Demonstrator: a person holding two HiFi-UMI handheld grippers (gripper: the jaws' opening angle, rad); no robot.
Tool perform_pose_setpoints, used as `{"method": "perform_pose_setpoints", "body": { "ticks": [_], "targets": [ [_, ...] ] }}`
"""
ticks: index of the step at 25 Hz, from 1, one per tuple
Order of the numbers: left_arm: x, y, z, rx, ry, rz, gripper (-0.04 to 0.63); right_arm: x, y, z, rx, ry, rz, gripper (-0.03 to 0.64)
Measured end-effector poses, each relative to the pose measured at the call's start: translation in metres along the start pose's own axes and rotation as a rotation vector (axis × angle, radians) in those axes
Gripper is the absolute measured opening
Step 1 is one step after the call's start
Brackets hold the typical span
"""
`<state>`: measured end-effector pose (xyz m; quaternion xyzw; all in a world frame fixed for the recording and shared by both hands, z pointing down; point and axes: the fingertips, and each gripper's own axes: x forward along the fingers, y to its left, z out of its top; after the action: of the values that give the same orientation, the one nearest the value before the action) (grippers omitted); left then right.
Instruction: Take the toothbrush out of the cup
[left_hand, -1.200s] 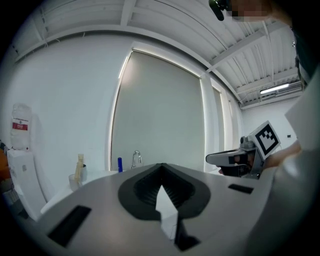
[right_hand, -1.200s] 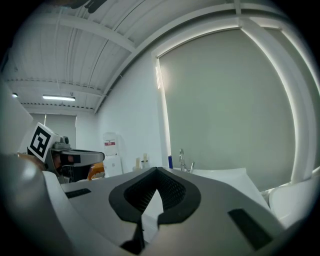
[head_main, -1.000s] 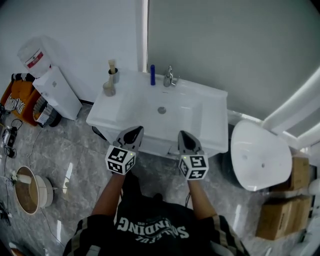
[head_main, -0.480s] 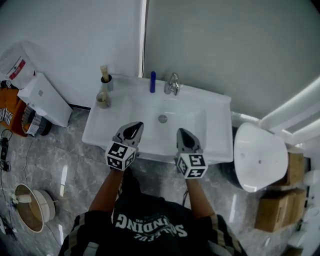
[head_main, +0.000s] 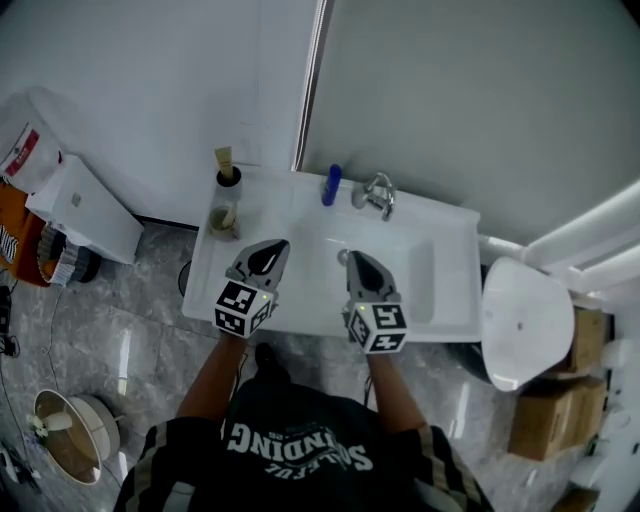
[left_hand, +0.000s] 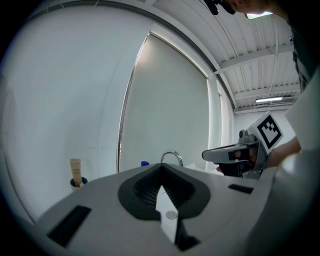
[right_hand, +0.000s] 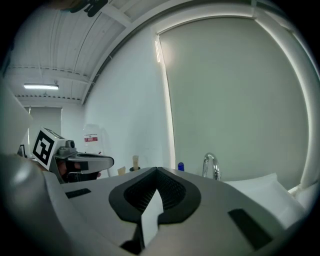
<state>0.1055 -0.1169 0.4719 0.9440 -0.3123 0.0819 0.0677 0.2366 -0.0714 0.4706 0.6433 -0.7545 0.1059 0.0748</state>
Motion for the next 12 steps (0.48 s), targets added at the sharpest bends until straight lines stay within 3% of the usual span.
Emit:
{"method": "perform_pose_setpoints", "body": {
  "ticks": [12],
  "targets": [
    [-0.038,0.106,-0.012,-0.019,0.016,0.087,0.0,0.086,0.085,0.013,0.015,-0.01,0.097,-0.002]
  ]
}}
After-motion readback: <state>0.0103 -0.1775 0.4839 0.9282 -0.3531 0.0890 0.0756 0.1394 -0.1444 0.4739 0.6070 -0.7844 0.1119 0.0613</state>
